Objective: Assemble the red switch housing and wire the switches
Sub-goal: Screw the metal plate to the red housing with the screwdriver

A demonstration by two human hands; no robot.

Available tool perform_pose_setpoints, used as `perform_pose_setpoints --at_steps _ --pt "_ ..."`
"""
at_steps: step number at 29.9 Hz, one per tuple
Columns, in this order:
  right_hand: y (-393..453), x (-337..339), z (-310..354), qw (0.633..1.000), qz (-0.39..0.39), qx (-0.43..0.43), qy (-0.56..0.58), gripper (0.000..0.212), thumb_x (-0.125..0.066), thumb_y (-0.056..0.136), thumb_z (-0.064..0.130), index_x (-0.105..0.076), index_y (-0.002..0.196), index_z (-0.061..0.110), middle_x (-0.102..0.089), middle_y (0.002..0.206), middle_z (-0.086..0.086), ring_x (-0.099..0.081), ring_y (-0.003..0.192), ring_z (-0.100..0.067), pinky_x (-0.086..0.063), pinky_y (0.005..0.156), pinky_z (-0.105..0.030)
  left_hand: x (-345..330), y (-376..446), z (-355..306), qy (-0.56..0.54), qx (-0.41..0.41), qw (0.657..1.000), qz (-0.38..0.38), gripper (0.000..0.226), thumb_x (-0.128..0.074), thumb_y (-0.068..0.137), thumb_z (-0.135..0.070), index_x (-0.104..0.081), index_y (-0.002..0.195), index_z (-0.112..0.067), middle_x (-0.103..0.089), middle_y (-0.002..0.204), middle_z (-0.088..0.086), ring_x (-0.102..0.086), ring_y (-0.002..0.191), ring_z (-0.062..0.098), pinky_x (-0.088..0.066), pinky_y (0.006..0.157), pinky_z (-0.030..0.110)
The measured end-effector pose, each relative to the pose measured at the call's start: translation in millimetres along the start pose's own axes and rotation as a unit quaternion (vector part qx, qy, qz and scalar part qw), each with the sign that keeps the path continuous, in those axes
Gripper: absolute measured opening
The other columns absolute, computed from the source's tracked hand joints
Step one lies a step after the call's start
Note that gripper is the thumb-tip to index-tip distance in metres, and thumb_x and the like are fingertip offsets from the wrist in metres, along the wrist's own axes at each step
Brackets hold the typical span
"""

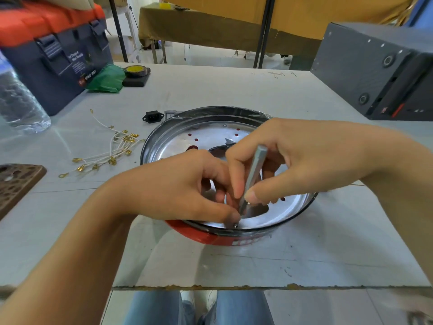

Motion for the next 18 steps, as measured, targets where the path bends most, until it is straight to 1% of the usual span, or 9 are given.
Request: perform_pose_setpoints --at_steps 1,2,4,5,8,10,12,15,18 --pt "0 0 0 1.000 0.005 -0.007 0.005 0.009 -0.063 0.085 0.002 -0.069 0.082 0.008 -0.069 0.074 -0.001 -0.063 0.063 -0.012 -0.051 0.060 -0.022 0 0 -1 -0.002 -0.003 1.000 0.000 0.008 -0.071 0.077 -0.026 -0.072 0.078 -0.018 -0.060 0.070 -0.005 -0.057 0.066 0.019 -0.049 0.068 0.044" --pt "0 1 0 1.000 0.009 -0.016 0.010 0.010 -0.061 0.087 0.002 -0.069 0.084 0.008 -0.070 0.074 0.000 -0.065 0.064 -0.011 -0.051 0.061 -0.019 0 -1 -2 -0.006 -0.006 1.000 0.000 0.007 -0.071 0.077 -0.026 -0.072 0.078 -0.019 -0.060 0.069 -0.007 -0.056 0.065 0.015 -0.048 0.067 0.041" --pt "0 3 0 1.000 0.008 -0.028 0.002 0.010 -0.061 0.088 0.004 -0.069 0.085 0.009 -0.070 0.074 0.002 -0.066 0.064 -0.012 -0.052 0.062 -0.019 0 -1 -3 -0.011 -0.011 1.000 0.000 0.006 -0.070 0.078 -0.025 -0.071 0.077 -0.020 -0.057 0.065 -0.011 -0.053 0.061 0.008 -0.046 0.062 0.032" --pt "0 4 1 1.000 0.003 -0.029 -0.011 0.009 -0.062 0.088 0.004 -0.069 0.085 0.010 -0.070 0.073 0.002 -0.065 0.063 -0.011 -0.053 0.062 -0.020 0 -1 -3 -0.011 -0.011 1.000 0.000 0.006 -0.070 0.078 -0.025 -0.071 0.076 -0.019 -0.056 0.064 -0.012 -0.052 0.060 0.007 -0.045 0.062 0.031" --pt "1 7 6 0.998 -0.012 -0.026 -0.048 0.005 -0.066 0.085 0.009 -0.064 0.082 0.013 -0.070 0.071 0.001 -0.065 0.060 -0.010 -0.054 0.060 -0.023 0 0 0 -0.007 -0.004 1.000 -0.004 0.011 -0.069 0.077 -0.027 -0.074 0.080 -0.018 -0.058 0.064 -0.011 -0.054 0.061 0.007 -0.048 0.065 0.036" --pt "2 9 10 0.997 -0.015 -0.028 -0.068 0.004 -0.069 0.083 0.014 -0.065 0.080 0.014 -0.070 0.071 0.000 -0.065 0.061 -0.011 -0.055 0.060 -0.024 0 0 1 -0.006 -0.001 1.000 -0.003 0.013 -0.068 0.077 -0.029 -0.075 0.083 -0.019 -0.059 0.063 -0.012 -0.055 0.061 0.006 -0.049 0.065 0.035" --pt "3 12 12 0.996 -0.012 -0.034 -0.085 0.004 -0.070 0.081 0.018 -0.068 0.079 0.016 -0.069 0.071 0.001 -0.065 0.062 -0.010 -0.055 0.060 -0.021 0 -1 -1 -0.006 -0.005 1.000 -0.006 0.012 -0.068 0.077 -0.030 -0.075 0.081 -0.020 -0.060 0.063 -0.013 -0.056 0.061 0.005 -0.048 0.064 0.032" --pt "2 11 16 0.994 -0.006 -0.037 -0.106 0.005 -0.070 0.079 0.022 -0.069 0.076 0.019 -0.069 0.069 0.005 -0.065 0.060 -0.006 -0.051 0.057 -0.014 2 -1 -2 -0.015 -0.015 1.000 -0.017 0.014 -0.070 0.077 -0.030 -0.073 0.081 -0.017 -0.061 0.063 -0.013 -0.054 0.060 0.005 -0.045 0.063 0.036" --pt "3 10 19 0.991 -0.007 -0.045 -0.129 0.008 -0.068 0.080 0.025 -0.067 0.073 0.021 -0.067 0.063 0.008 -0.064 0.056 -0.003 -0.046 0.053 -0.009 4 -1 -1 -0.031 -0.020 0.999 -0.027 0.014 -0.071 0.076 -0.029 -0.071 0.080 -0.016 -0.060 0.064 -0.014 -0.052 0.060 0.004 -0.038 0.062 0.024"
Point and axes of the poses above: each hand's wrist, its own y-axis towards the middle knuckle, its own x-axis out of the back of the hand, z = x × y, the point moved 7 cm from there along y, towards the middle knuckle
